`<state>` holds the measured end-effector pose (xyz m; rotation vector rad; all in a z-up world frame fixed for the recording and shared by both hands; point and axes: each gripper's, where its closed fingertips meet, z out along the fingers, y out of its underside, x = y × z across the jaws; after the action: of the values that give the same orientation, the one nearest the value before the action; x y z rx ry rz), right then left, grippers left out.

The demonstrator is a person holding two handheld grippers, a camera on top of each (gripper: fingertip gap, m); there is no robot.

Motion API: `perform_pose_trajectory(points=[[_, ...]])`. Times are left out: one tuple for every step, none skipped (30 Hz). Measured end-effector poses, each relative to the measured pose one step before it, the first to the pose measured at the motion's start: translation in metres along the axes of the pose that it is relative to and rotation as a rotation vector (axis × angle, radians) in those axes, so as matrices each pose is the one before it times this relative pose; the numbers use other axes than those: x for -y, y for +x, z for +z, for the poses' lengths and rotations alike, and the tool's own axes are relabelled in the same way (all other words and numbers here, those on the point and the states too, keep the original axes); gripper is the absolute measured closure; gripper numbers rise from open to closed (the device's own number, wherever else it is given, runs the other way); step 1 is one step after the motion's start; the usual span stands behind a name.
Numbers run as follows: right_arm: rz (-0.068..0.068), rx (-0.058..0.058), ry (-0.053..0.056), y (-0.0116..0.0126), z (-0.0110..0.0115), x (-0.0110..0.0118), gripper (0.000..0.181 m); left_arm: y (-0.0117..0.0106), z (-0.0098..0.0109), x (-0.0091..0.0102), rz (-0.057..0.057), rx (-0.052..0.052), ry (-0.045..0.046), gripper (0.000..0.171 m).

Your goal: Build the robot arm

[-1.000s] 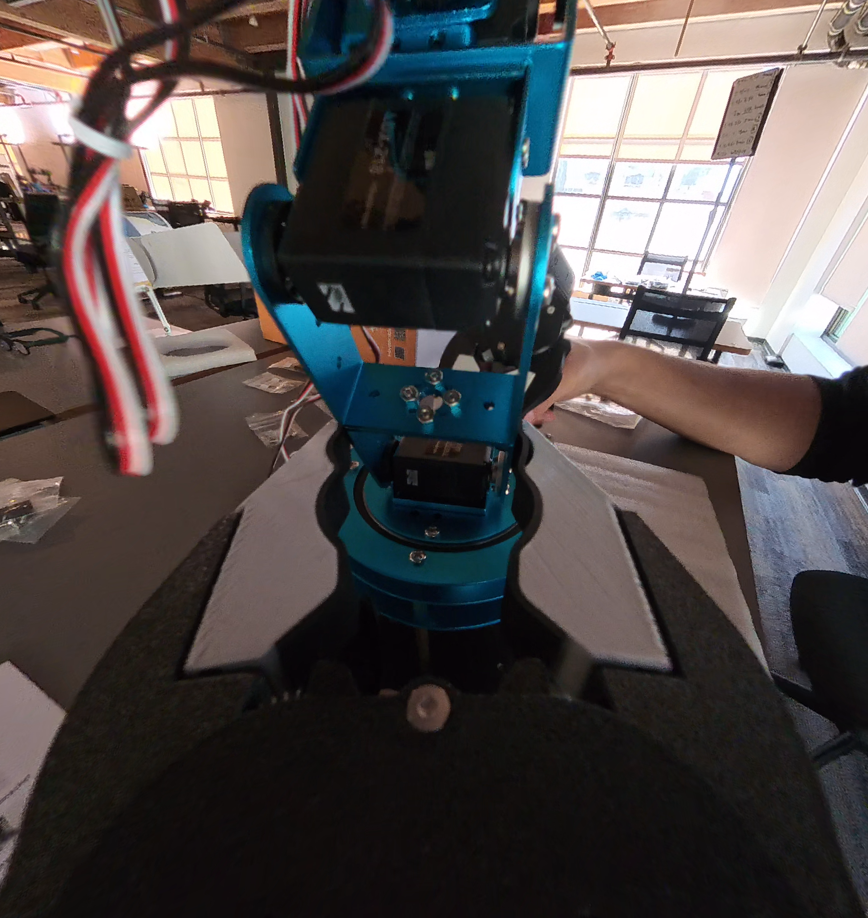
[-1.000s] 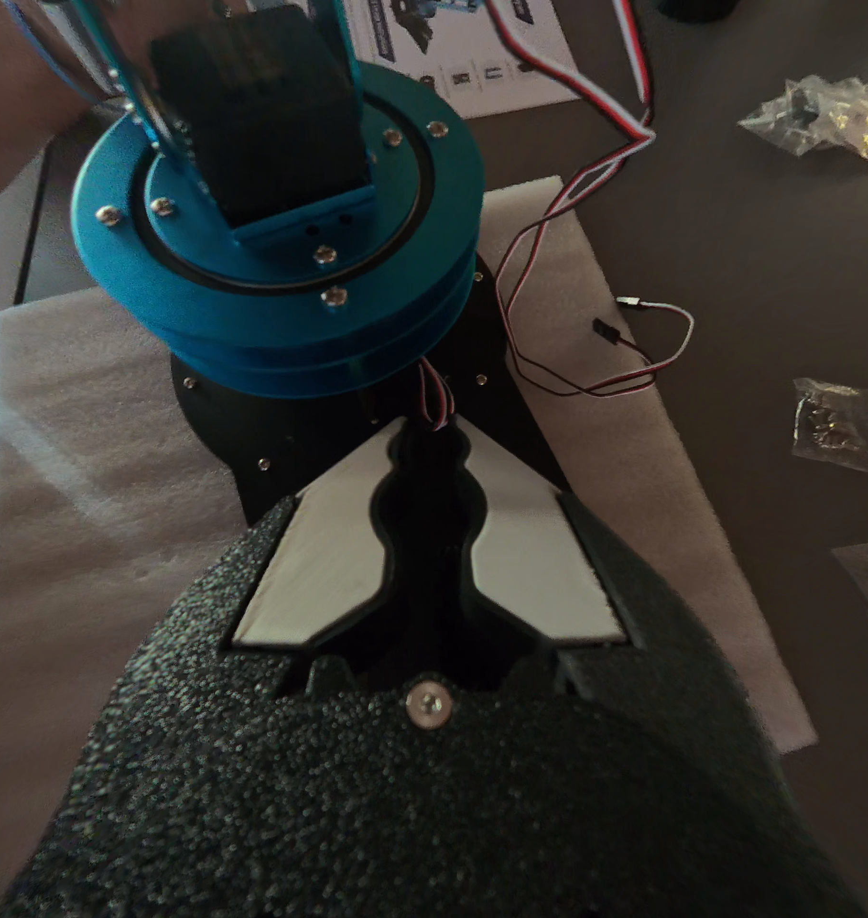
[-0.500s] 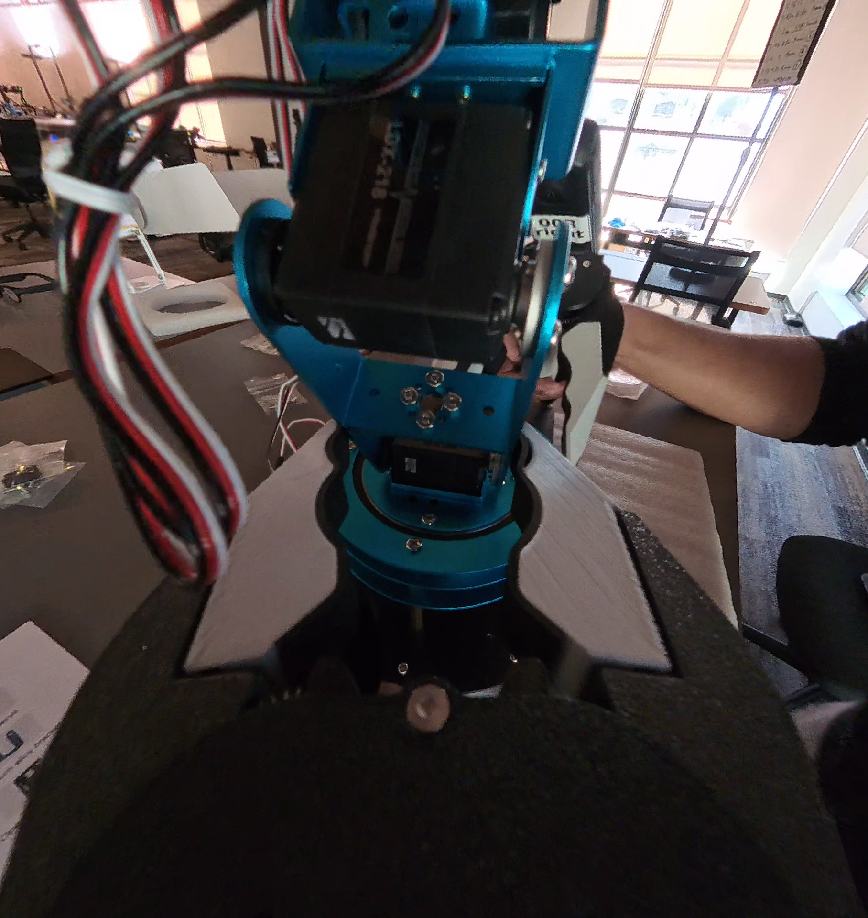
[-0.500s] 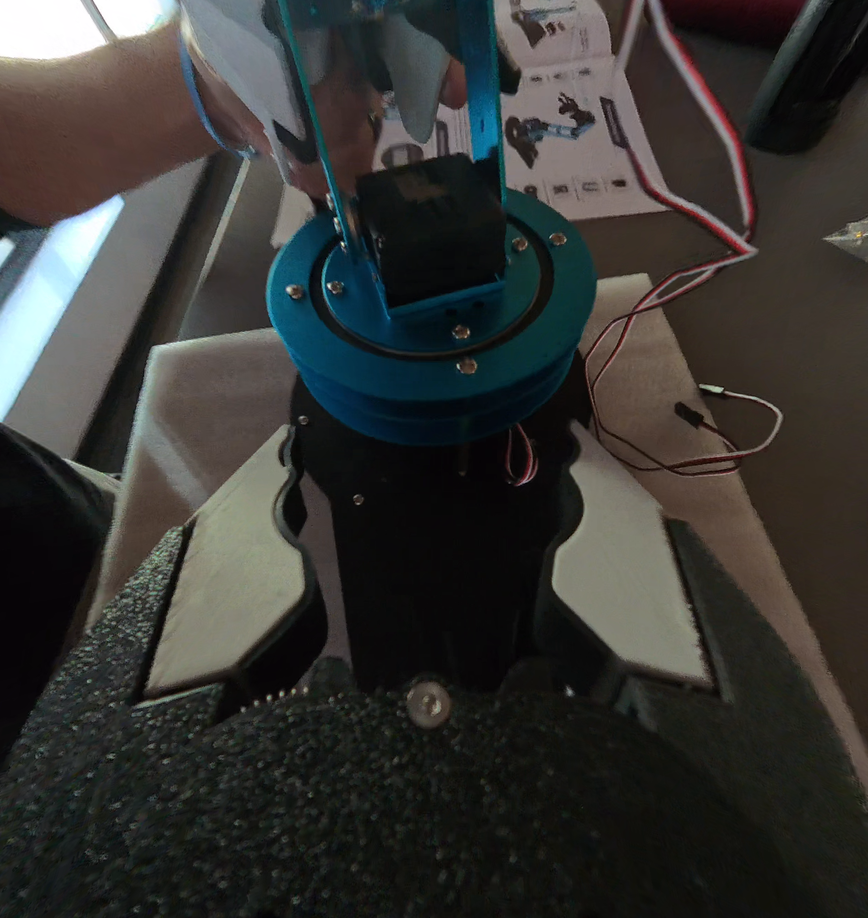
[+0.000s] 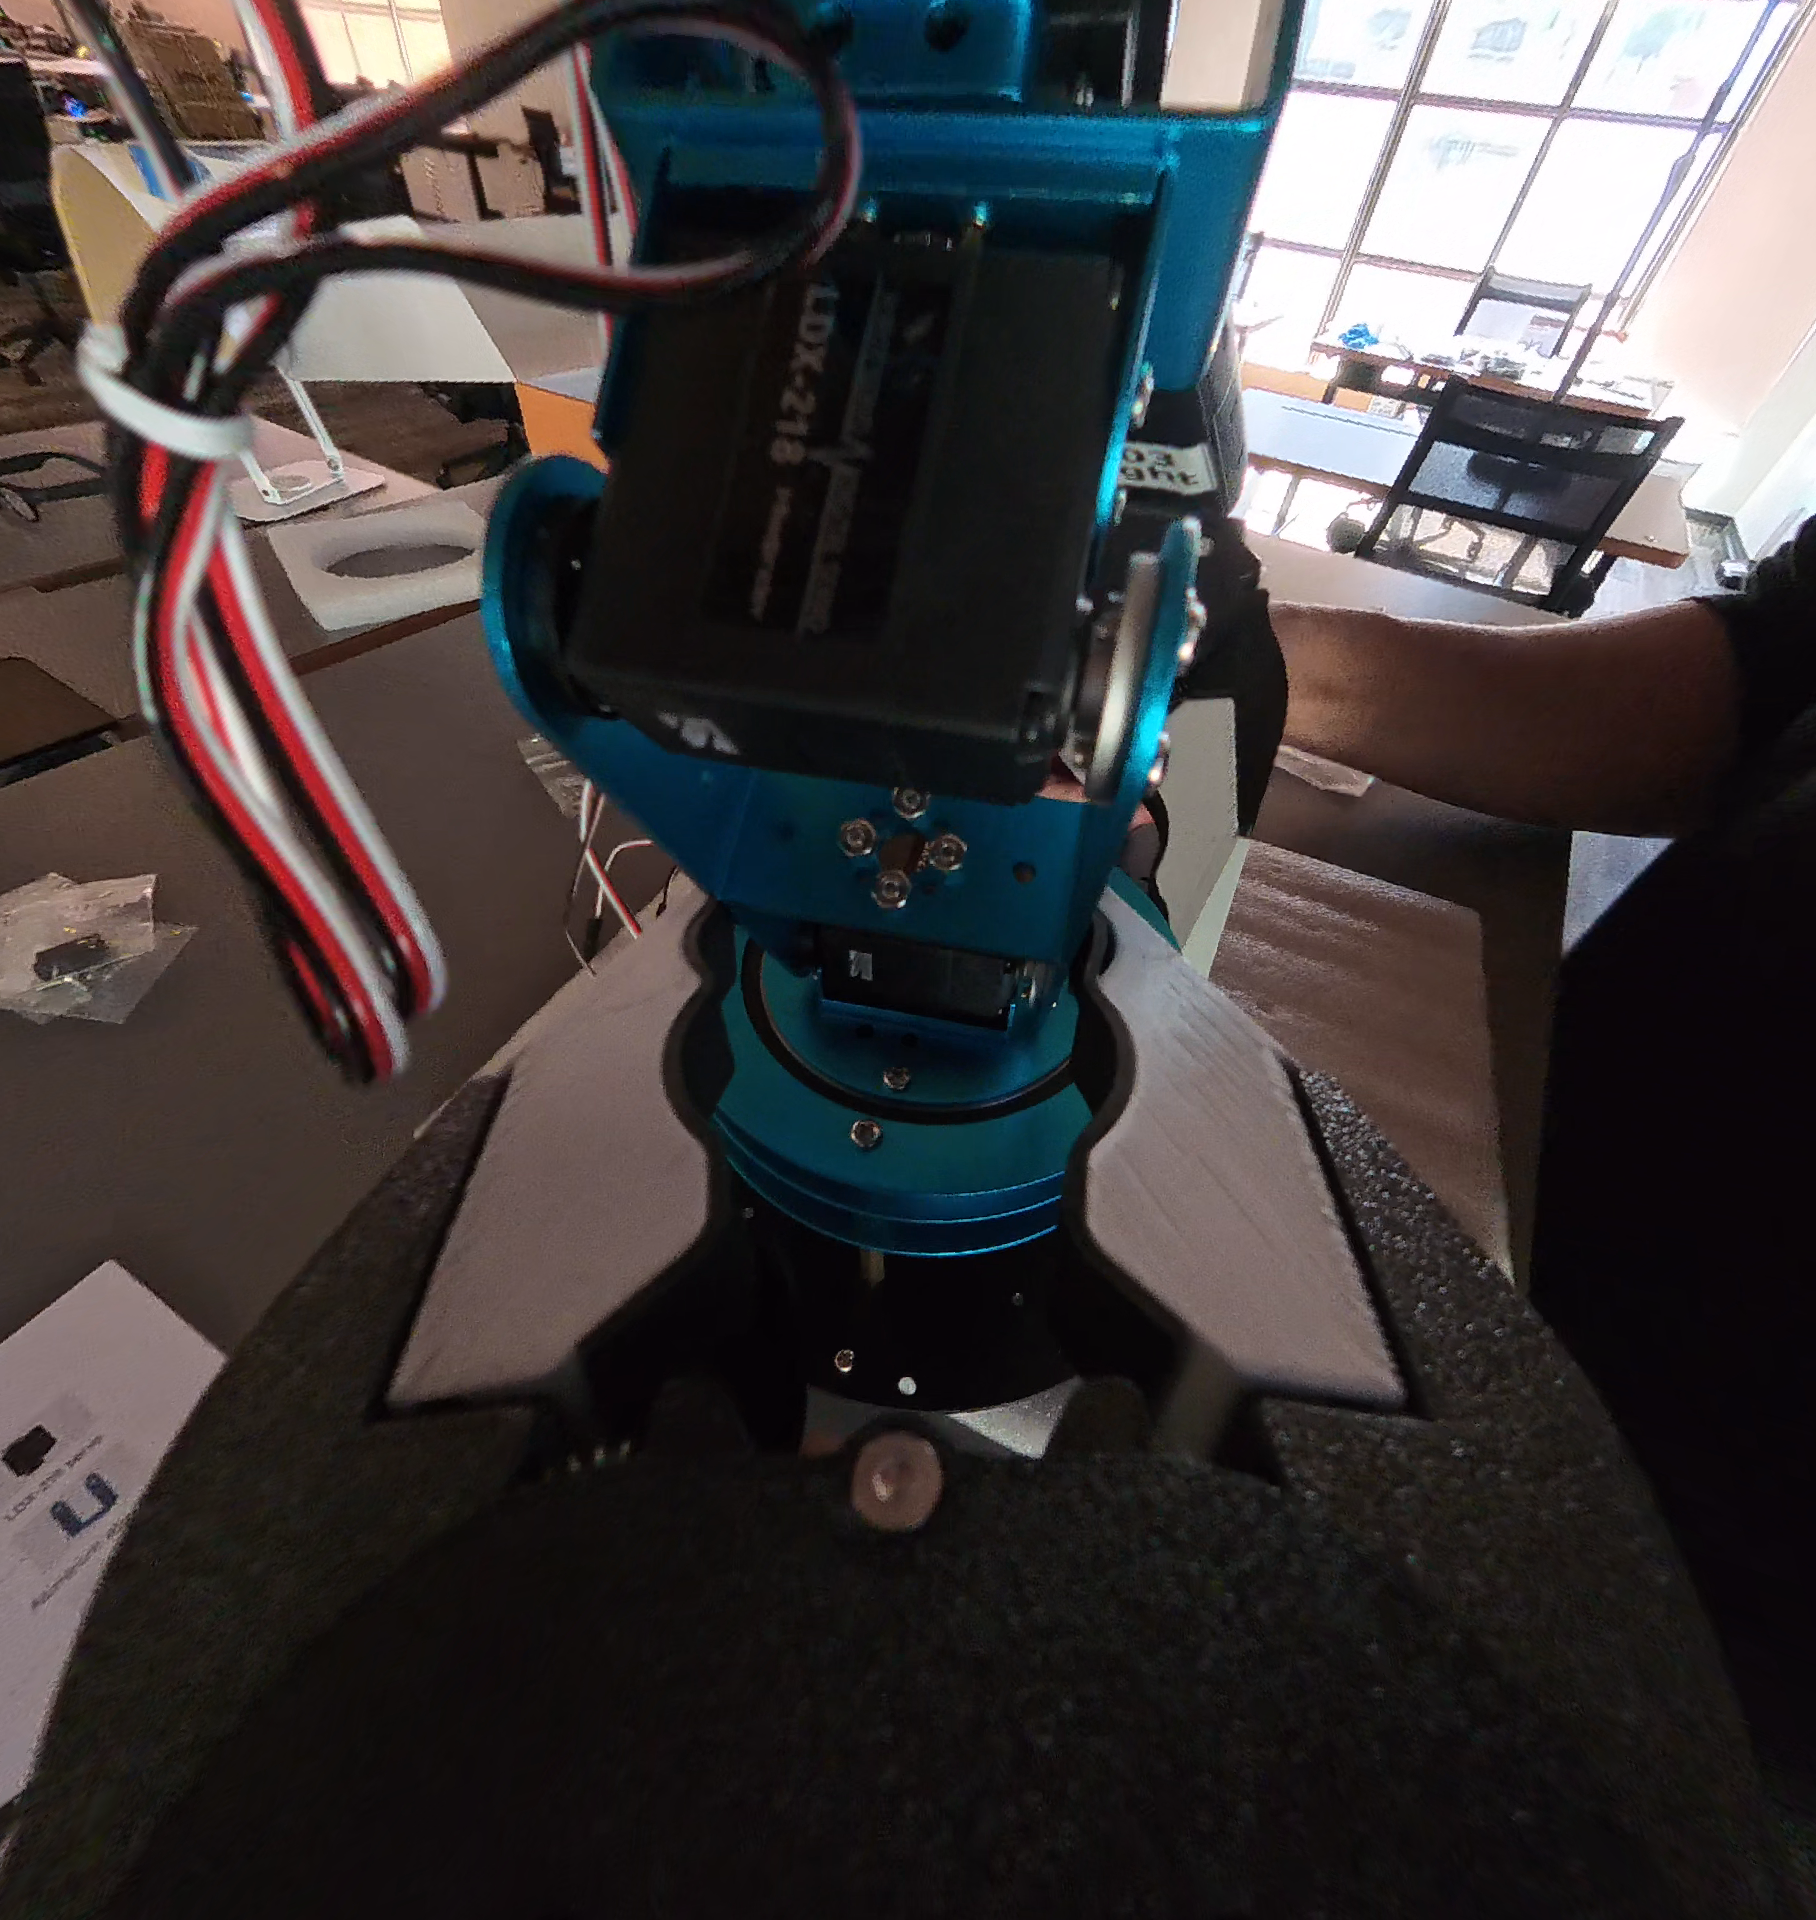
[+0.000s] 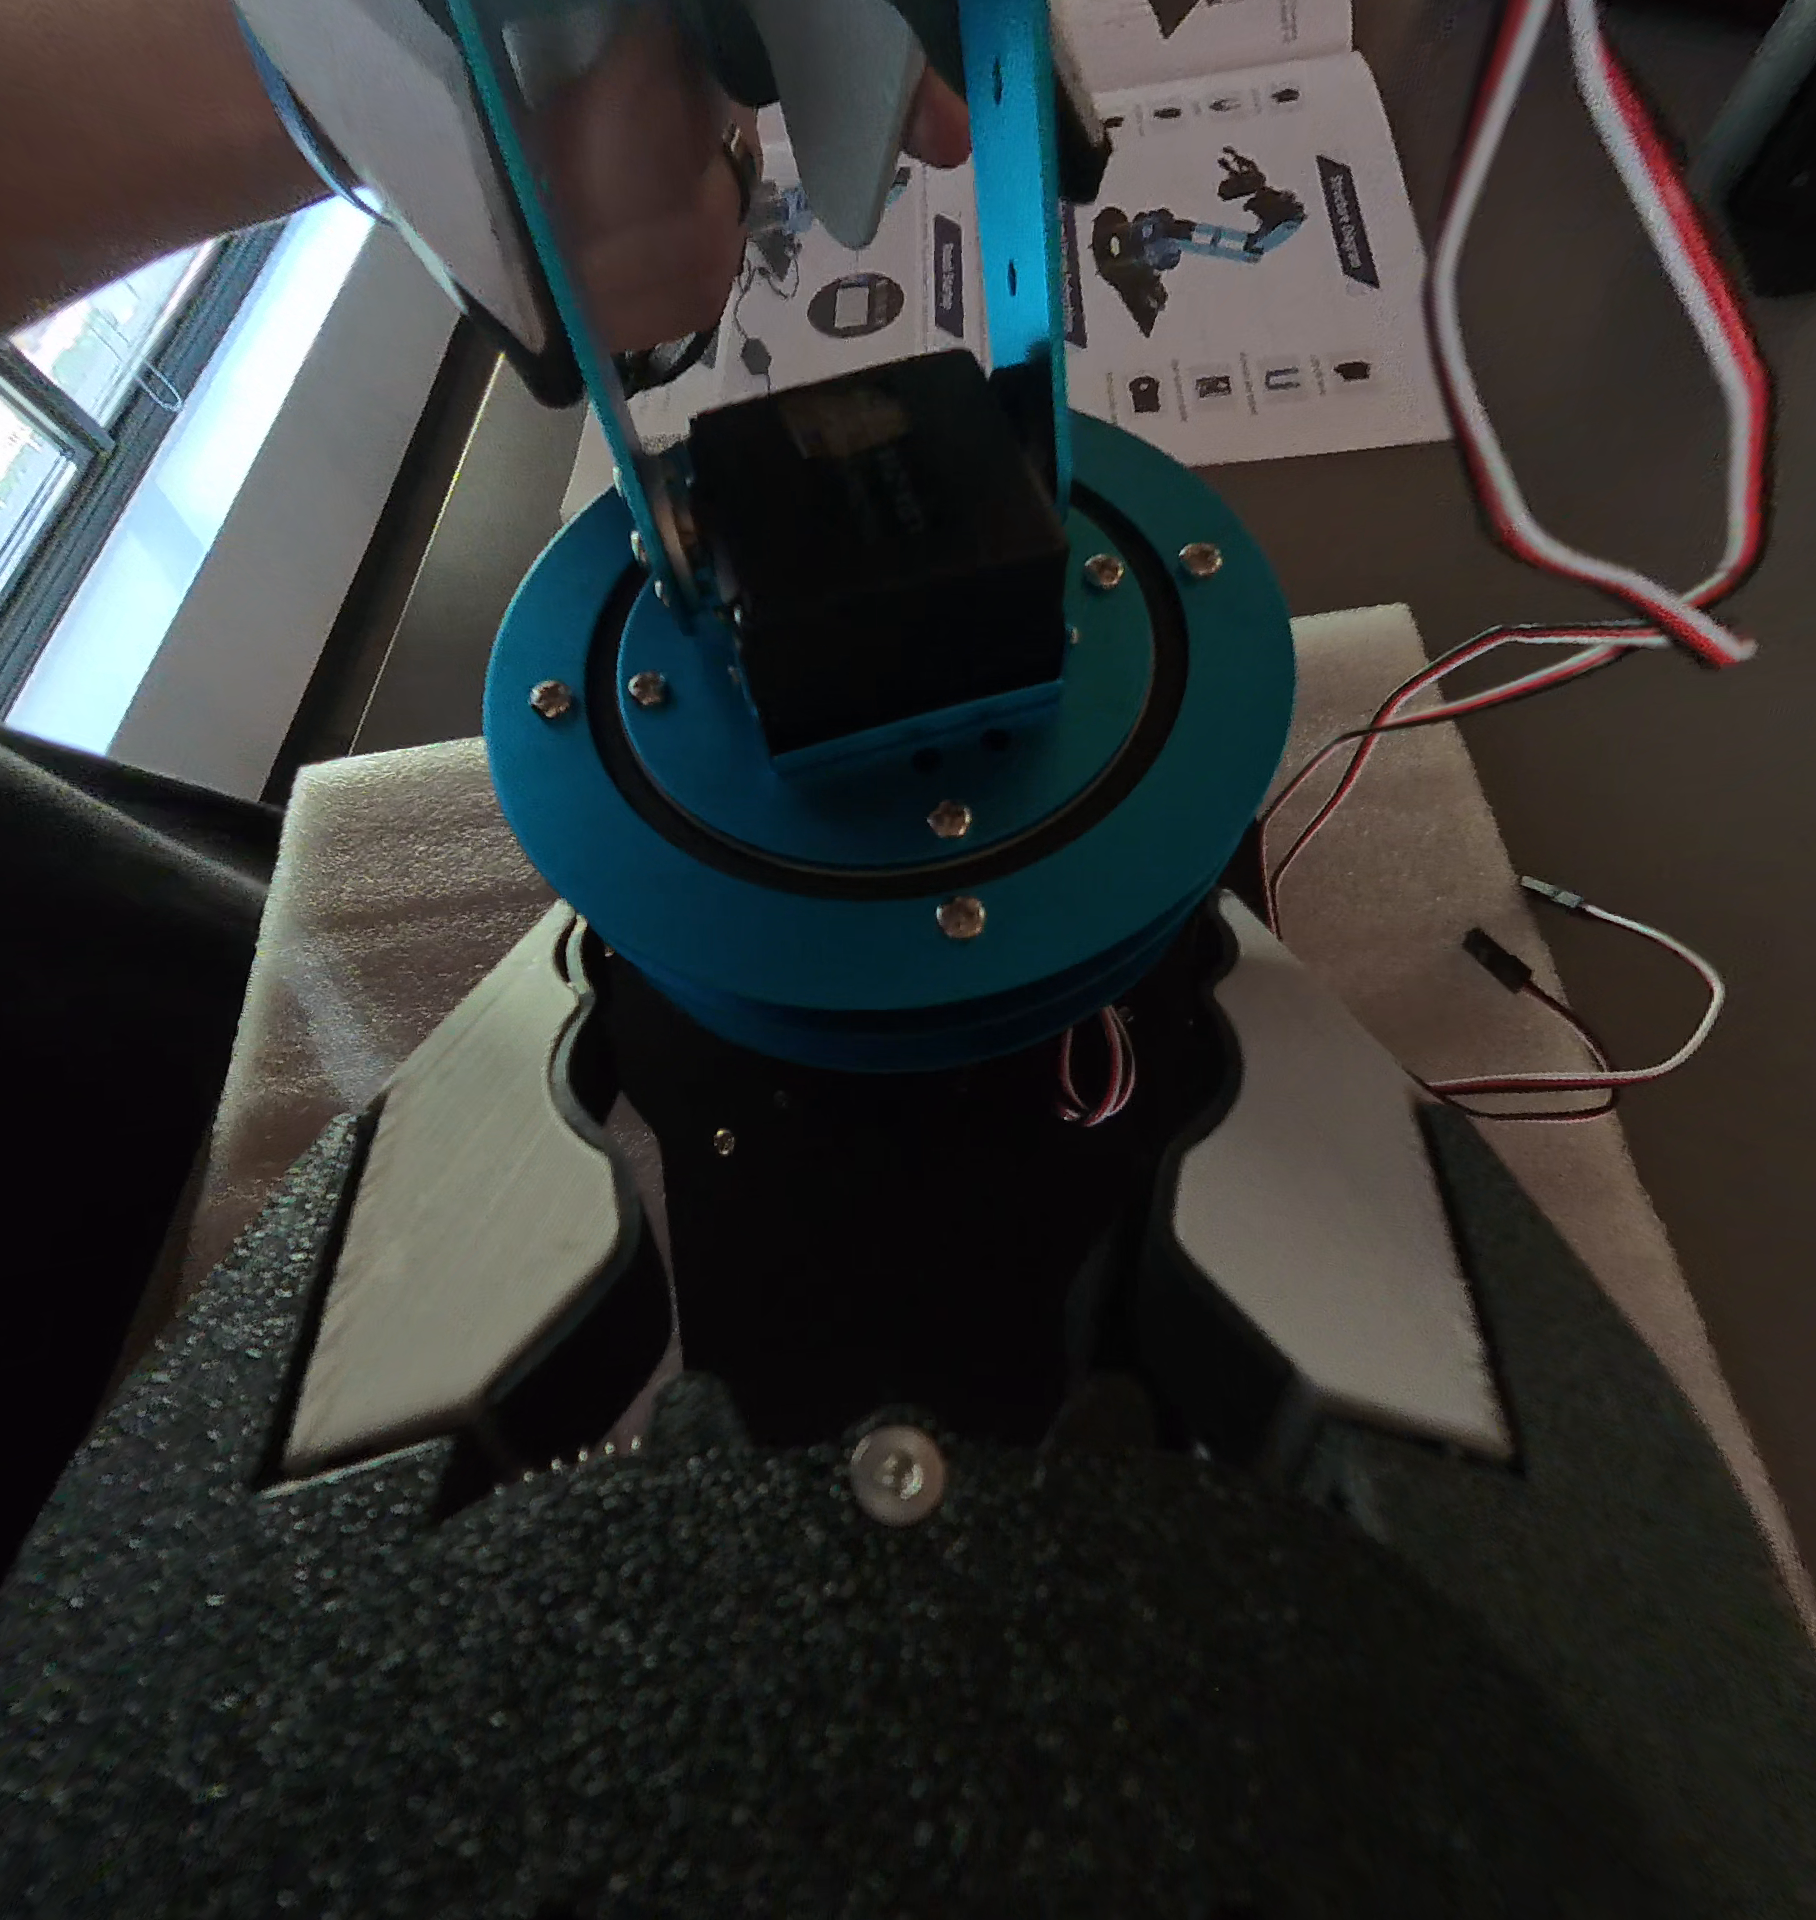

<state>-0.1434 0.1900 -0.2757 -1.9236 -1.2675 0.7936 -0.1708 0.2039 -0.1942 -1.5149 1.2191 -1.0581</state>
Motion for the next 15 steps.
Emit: perform_pose_trajectory(points=[[-0.0072, 0.0014, -0.0115, 0.00008, -0.00102, -0.00067, 0.071, 0.00063, 0.00088, 0.00043, 0.0044, 0.001, 0.0, 0.108], [-0.0071, 0.0017, -0.0087, 0.00001, -0.001, -0.00041, 0.071, 0.00066, 0.00063, 0.00028, 0.007, -0.0015, -0.00088, 0.107], [-0.0062, -0.0012, -0.0007, 0.0003, -0.00074, 0.00035, 0.071, 0.00029, 0.00033, 0.00062, 0.007, -0.0014, 0.00137, 0.108], [-0.0066, -0.0036, 0.0076, 0.00032, -0.00038, 0.00069, 0.069, 0.00012, 0.00011, 0.00087, 0.0099, -0.0006, 0.00305, 0.106], [-0.01, -0.0069, 0.0109, 0.00015, -0.00047, 0.00072, 0.07, 0.00033, -0.00009, 0.00066, 0.0121, -0.0026, 0.00173, 0.103], [-0.0126, -0.0117, 0.0067, 0.00033, -0.00105, 0.00053, 0.07, 0.00096, -0.00032, 0.00056, 0.0112, -0.0037, -0.00027, 0.103], [-0.0102, -0.0128, -0.0006, 0.00042, -0.00105, -0.00008, 0.07, 0.00133, -0.00013, 0.00028, 0.0101, -0.0032, -0.00458, 0.103], [-0.0044, -0.01, -0.0102, 0.00033, -0.00107, -0.00064, 0.07, 0.0011, 0.00033, 0.0002, 0.0073, -0.003, -0.00884, 0.104], [0.0055, 0.0006, -0.013, 0.00028, -0.00084, -0.0011, 0.07, 0.00023, 0.00083, 0.0, 0.0024, -0.0023, -0.01268, 0.104], [0.0141, 0.0121, -0.01, 0.0002, 0.00004, -0.0014, 0.071, -0.00079, 0.00122, -0.00061, -0.0049, -0.0019, -0.01395, 0.103], [0.0161, 0.0194, -0.0061, 0.00016, 0.00087, -0.00114, 0.071, -0.00195, 0.00105, -0.00123, -0.0184, -0.0042, -0.00928, 0.103], [0.0203, 0.0212, -0.0066, 0.00077, 0.0019, -0.00149, 0.07, -0.00277, 0.00069, -0.00221, -0.0239, -0.0046, -0.0022, 0.108], [0.0157, 0.0151, -0.0029, 0.00107, 0.00142, -0.00051, 0.07, -0.00306, 0.0, -0.00168, -0.024, -0.005, 0.01054, 0.108], [0.0062, 0.0081, 0.0126, 0.00025, -0.00108, 0.00288, 0.072, -0.00224, -0.00102, 0.00063, -0.0201, -0.0069, 0.02689, 0.108], [0.0057, 0.0018, -0.0021, 0.00019, 0.00026, 0.00017, 0.071, -0.00147, -0.00137, 0.00003, -0.0138, -0.0058, 0.01925, 0.108]])
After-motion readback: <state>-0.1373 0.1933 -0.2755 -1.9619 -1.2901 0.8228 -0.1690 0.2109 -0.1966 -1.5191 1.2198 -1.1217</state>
